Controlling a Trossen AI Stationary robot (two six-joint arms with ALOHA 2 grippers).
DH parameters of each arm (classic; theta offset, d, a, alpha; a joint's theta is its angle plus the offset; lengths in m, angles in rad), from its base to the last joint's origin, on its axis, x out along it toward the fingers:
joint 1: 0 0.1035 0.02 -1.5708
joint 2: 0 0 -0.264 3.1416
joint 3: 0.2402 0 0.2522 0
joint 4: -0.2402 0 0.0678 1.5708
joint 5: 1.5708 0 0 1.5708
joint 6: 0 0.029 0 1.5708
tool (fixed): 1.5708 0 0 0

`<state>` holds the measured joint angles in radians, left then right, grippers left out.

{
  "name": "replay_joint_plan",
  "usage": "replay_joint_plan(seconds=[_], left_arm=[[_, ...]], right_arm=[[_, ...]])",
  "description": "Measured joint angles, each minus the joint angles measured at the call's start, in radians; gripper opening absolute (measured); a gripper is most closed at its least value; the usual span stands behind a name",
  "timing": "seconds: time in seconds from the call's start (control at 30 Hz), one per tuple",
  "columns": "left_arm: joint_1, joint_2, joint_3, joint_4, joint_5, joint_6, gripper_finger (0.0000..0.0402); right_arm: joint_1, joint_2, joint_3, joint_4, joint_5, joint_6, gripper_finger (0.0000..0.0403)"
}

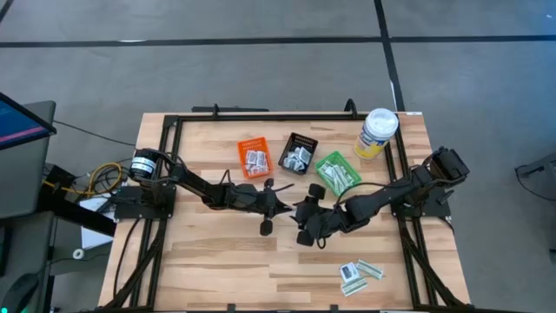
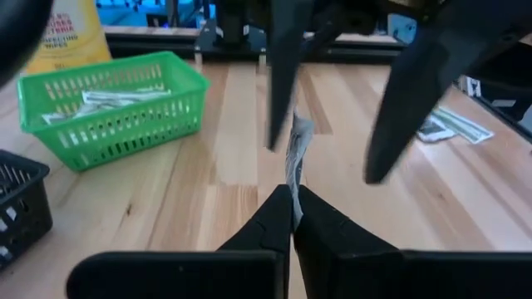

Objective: Pick & Place First Aid Supplies
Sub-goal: Put the black towelette pack into the black basket

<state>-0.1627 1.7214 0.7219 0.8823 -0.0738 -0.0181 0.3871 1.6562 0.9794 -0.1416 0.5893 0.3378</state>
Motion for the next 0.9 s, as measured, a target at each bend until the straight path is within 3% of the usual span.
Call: replay_joint_plan(seconds=[0.33,0.9], left_arm=[[0.0,0.0,0.0,0.006,0.0,-0.008,0.0012],[0.0,0.0,0.001,0.007,-0.009,-0.008,0.001]], right_arm=[[-0.025,0.0,0.002,-0.042,-0.062,-0.011,0.0012],[0.011,0.0,0.047,-0.15,-0.036,-0.052,0.0023]])
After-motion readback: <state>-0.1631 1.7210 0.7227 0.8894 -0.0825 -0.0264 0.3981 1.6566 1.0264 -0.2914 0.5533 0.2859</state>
